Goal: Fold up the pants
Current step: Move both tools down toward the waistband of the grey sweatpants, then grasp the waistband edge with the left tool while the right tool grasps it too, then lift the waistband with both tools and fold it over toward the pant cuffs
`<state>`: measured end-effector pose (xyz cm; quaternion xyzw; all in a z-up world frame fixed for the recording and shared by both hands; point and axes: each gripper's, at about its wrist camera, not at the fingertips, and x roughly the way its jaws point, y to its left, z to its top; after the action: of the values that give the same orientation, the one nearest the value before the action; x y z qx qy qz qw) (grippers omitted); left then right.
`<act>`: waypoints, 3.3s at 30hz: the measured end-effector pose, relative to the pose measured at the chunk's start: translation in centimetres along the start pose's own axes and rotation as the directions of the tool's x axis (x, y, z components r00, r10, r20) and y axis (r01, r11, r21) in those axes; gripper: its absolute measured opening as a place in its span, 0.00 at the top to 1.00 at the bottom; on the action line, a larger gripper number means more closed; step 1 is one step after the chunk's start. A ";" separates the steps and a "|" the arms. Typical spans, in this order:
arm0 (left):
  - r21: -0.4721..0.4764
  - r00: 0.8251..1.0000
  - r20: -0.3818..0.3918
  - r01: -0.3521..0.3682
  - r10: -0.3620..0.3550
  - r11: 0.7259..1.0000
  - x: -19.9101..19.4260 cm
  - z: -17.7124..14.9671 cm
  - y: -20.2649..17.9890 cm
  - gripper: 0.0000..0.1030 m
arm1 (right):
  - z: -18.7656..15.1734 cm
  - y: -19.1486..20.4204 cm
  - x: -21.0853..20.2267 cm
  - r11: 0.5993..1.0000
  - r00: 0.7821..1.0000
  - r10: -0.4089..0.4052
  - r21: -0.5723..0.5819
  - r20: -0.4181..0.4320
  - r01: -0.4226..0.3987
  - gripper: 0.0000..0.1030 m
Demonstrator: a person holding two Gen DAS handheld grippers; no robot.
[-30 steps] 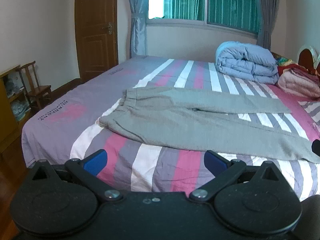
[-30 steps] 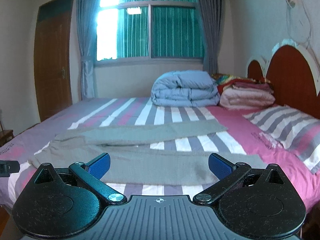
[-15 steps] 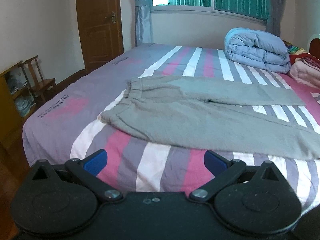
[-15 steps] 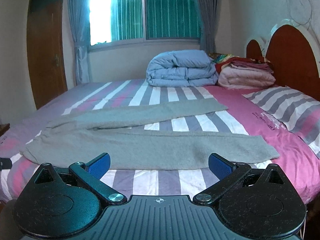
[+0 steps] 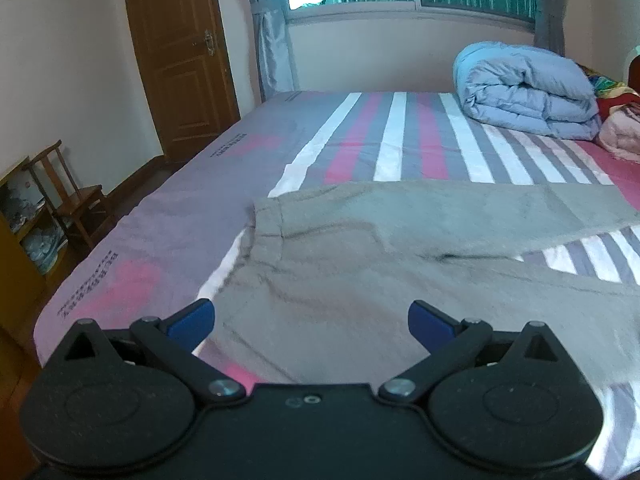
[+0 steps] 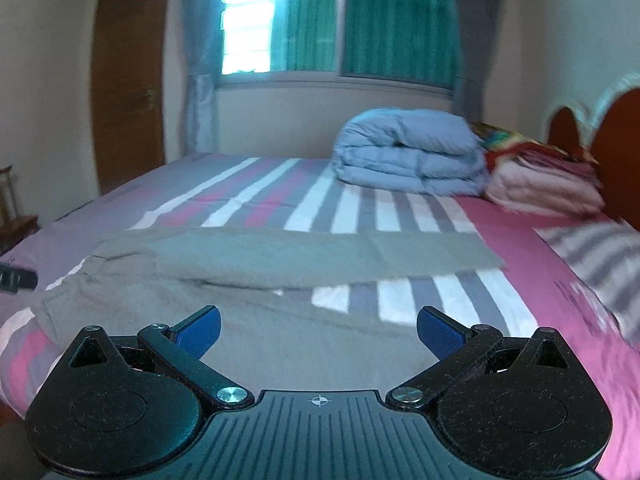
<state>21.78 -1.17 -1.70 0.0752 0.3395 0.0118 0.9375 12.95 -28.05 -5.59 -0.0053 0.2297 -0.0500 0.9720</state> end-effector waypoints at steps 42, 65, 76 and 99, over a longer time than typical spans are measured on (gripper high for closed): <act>-0.036 0.948 -0.243 0.203 -0.205 0.979 37.3 9.8 9.1 0.83 | 9.8 16.6 56.3 0.749 0.768 0.371 -0.320 -0.522 -0.579 0.77; -0.091 0.935 -0.317 0.134 -0.156 0.987 15.2 -3.9 13.0 0.85 | -0.8 15.4 25.0 0.807 0.830 0.380 -0.291 -0.408 -0.513 0.92; -0.603 0.866 -0.263 0.197 -0.425 0.773 14.2 -5.1 15.7 0.68 | -1.3 12.2 23.3 0.909 0.797 0.376 0.022 -0.472 -0.416 0.74; -0.627 0.915 -0.155 0.200 -0.372 0.753 15.6 -4.5 15.1 0.90 | 0.5 8.0 25.0 0.785 0.842 0.399 0.610 -0.363 -0.109 0.94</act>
<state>31.38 15.51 -12.80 -0.2805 0.4501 -0.0163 0.8476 36.14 -22.60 -16.53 0.3280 0.4329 0.0202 0.8394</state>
